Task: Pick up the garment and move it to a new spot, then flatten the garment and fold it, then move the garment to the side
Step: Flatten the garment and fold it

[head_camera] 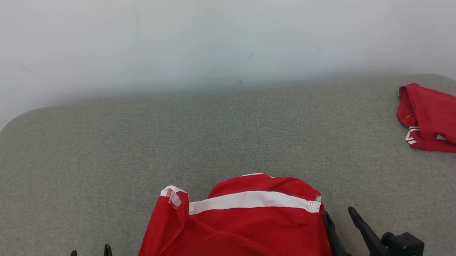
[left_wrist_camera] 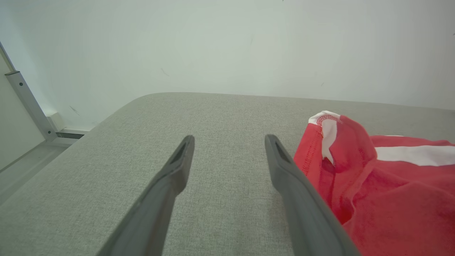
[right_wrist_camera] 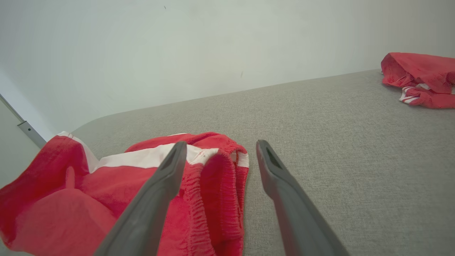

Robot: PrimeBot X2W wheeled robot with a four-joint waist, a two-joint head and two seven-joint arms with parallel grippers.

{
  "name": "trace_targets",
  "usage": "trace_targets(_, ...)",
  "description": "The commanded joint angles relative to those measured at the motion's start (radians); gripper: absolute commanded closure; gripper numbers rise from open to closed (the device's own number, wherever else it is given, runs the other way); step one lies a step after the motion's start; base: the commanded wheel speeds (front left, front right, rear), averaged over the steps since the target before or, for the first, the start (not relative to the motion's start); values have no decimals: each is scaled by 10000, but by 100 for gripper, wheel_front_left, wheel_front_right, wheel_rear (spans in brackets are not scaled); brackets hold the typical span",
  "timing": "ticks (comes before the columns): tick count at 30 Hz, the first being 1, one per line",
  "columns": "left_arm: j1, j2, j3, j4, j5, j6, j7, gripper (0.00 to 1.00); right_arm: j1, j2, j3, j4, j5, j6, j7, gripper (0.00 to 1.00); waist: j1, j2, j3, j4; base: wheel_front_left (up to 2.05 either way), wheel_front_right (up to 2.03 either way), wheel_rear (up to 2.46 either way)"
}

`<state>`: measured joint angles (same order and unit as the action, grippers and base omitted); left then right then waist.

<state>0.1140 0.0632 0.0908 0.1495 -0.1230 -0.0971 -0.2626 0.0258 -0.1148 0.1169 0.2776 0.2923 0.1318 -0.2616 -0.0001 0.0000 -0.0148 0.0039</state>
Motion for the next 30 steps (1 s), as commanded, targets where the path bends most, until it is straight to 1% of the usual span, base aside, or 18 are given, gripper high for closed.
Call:
trace_targets(1,18,-28,11,-35,48,-15,-27,0,-102,-54,124,126,80,-29,-43,0,1,0,-3,30,0,0,0)
trace_targets(9,-124,-85,-136,-8,118,-58,-27,0,-923,-271,883,1273,518,-29,88,0,1,0,-8,307,0,0,0)
trace_targets(17,-84,-119,-248,-2,61,-70,-27,0,-1712,-413,1254,2358,820,-29,188,0,1,0,-20,643,0,0,0)
trace_targets(18,-71,-120,-255,-7,52,-73,-27,0,-1859,-403,1280,2500,848,-29,174,6,1,0,-19,668,0,0,0)
trace_targets(19,-55,-121,-268,-8,43,-71,-27,0,-2001,-420,1333,2649,886,-29,164,40,1,0,-14,688,0,0,0)
trace_targets(20,-45,-123,-281,-7,33,-71,-27,0,-2179,-468,1375,2759,918,-29,138,68,1,0,-4,709,0,0,0)
trace_targets(21,-45,-124,-299,-4,29,-71,-27,0,-2364,-495,1379,2874,991,-29,100,100,1,0,8,724,0,0,0)
trace_targets(26,-149,-129,-389,56,6,-62,-27,0,-3177,-621,1636,3511,1122,-29,28,100,1,0,43,832,0,0,0)
trace_targets(30,-121,-131,-332,0,-49,-8,-27,0,-3825,-820,1808,3415,1055,-29,-30,100,1,0,42,778,0,0,0)
